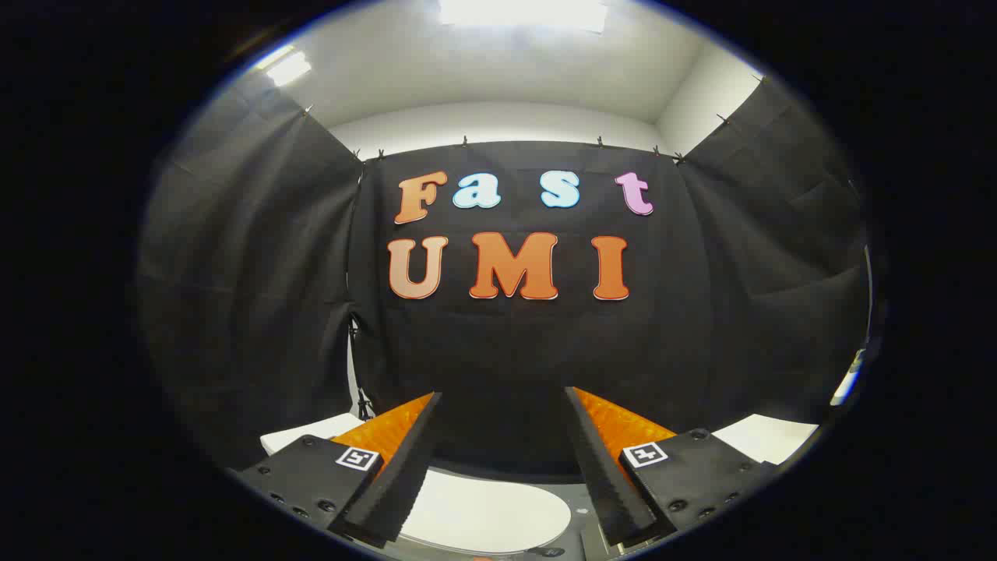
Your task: Open the toilet lid.
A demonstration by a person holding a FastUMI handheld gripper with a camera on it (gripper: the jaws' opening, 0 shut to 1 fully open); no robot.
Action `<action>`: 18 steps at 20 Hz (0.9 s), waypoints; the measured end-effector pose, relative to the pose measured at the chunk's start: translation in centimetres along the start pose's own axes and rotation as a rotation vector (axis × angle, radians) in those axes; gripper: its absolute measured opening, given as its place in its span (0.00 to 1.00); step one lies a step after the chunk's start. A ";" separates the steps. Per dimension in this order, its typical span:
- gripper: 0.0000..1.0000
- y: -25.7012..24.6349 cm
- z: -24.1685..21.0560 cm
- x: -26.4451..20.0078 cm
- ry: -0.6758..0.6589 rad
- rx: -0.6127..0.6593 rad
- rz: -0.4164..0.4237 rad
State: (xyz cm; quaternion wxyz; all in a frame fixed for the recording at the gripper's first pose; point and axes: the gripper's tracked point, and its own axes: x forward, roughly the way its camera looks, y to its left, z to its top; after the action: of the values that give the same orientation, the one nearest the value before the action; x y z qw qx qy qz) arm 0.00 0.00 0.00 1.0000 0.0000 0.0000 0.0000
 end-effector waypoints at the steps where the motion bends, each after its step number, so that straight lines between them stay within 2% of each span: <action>1: 0.98 0.0 0.1 -0.1 -0.001 -0.004 0.000; 18: 0.98 -0.6 -0.3 -0.4 0.019 0.005 -0.002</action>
State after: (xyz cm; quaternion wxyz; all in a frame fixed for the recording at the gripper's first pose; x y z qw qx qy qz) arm -0.43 -0.60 -0.32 1.0000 0.0024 0.0096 -0.0011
